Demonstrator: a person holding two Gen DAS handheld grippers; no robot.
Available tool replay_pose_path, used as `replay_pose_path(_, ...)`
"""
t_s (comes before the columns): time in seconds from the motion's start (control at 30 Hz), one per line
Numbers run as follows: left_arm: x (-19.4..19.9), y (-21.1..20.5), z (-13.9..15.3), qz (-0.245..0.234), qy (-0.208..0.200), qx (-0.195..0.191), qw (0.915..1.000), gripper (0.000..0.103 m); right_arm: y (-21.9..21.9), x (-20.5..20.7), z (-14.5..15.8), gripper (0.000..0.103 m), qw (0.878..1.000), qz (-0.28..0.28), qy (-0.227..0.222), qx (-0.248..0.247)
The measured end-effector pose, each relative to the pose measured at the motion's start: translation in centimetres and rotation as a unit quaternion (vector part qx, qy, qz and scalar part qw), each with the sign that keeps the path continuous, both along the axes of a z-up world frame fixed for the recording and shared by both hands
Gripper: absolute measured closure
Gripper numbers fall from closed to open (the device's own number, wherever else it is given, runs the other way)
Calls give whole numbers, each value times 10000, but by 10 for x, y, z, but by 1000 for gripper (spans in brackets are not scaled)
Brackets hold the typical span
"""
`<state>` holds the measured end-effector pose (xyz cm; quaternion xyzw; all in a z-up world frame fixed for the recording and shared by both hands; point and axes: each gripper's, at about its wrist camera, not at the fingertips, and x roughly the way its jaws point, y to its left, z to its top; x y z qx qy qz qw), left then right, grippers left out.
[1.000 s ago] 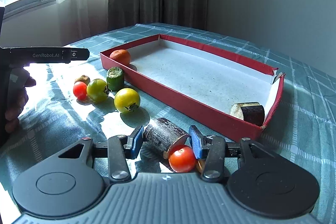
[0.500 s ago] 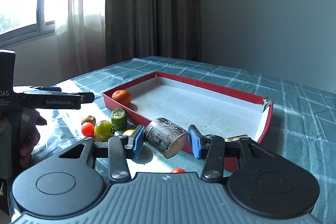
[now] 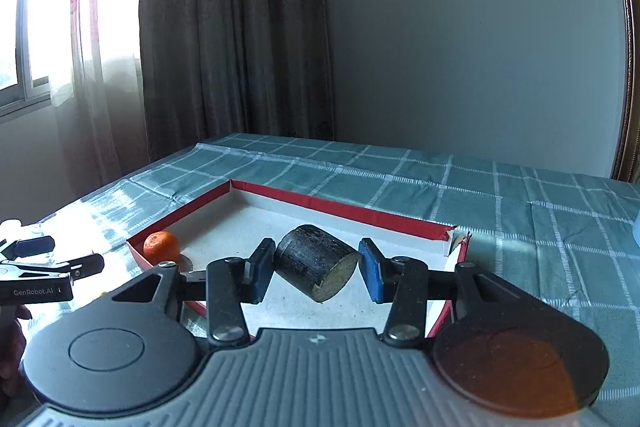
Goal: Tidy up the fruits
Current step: 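Place the piece in the tray beside the first one, open right gripper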
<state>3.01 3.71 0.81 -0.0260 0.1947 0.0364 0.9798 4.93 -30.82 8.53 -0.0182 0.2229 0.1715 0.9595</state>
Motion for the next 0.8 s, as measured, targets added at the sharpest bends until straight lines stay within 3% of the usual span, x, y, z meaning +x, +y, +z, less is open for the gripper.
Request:
replay_pose_path(0.23, 0, 0, -1, 12, 18, 1, 10000, 0, 12, 11, -26, 58, 9983, -78, 138, -563)
replay_pose_path(0.63, -1, 0, 0, 20, 18, -12, 10000, 0, 16, 16, -47, 57, 9955, -80, 341, -880)
replay_pose_path(0.77, -1, 1, 0, 33, 6, -20, 10000, 0, 13, 13, -44, 51, 9957, -132, 300, -865)
replay_pose_path(0.8, -1, 1, 0, 35, 9, -28, 10000, 0, 10, 12, -43, 46, 9962, -146, 290, -811)
